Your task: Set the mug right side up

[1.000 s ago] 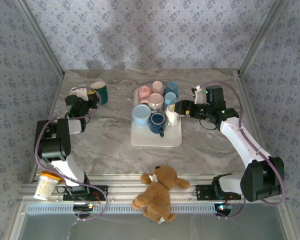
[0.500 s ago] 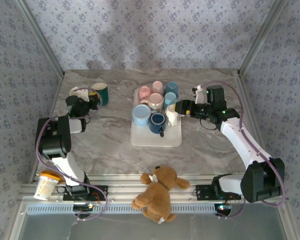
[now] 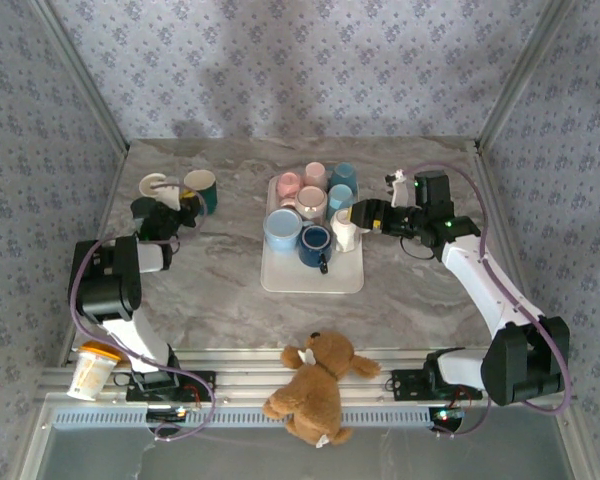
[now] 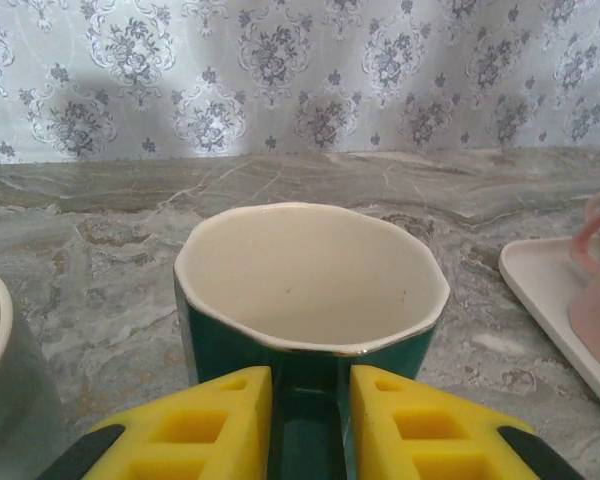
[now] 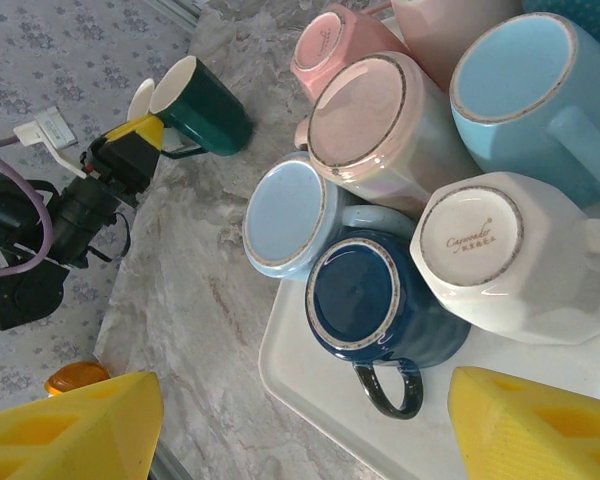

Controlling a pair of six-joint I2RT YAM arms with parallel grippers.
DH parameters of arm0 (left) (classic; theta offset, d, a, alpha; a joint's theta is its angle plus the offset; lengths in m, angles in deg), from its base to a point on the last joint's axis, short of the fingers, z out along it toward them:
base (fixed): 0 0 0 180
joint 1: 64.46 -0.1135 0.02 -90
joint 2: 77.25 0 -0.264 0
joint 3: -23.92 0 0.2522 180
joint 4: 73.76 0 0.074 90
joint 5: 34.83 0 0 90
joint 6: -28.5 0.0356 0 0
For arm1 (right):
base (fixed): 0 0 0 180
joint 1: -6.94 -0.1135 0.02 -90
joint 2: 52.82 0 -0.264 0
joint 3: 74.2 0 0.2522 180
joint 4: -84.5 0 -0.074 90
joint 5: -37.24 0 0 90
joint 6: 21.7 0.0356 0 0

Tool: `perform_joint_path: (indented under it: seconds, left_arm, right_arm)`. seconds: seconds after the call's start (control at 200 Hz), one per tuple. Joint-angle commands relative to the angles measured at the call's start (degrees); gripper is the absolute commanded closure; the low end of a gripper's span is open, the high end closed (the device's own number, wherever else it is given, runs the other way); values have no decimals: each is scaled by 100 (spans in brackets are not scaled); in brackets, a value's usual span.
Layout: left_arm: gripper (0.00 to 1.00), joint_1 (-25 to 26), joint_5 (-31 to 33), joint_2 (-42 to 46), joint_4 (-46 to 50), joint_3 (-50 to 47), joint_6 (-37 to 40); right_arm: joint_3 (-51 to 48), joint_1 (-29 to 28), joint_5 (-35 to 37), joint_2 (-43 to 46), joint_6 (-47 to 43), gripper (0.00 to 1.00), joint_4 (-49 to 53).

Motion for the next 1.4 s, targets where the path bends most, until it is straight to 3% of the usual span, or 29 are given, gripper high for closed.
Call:
perform_joint_path:
  seconds: [0.0,0.2,0.305,0.5,0.74,0.934,1.094,1.394]
  left_arm:
    - [72,-31,-89,225,69,-113,233]
    - [65,-30,133,379,227,-209,171]
    - [50,-60,441,580,755,-146,-34]
    - [35,-105,552,1156,1040,-393,-396]
    - [30,147,656,2576,3346,-46,-239]
    - [29,937,409,3267,4991,466,-374]
    - [24,1749,-273,3488,5322,558,-309]
    - [14,3418,159,3259,6332,1055,80]
  right_arm:
    - [74,58,-144,121,72,23,-95]
    - [106,74,-125,143,77,22,-76]
    - [113,70,-76,139,46,22,14]
    - [53,112,-7,170,66,20,48]
    - [-90,172,111,214,130,18,-16]
    - [-92,213,126,113,132,17,103]
    - [-52,228,259,68,14,17,353]
    - [-242,223,346,152,-25,16,492]
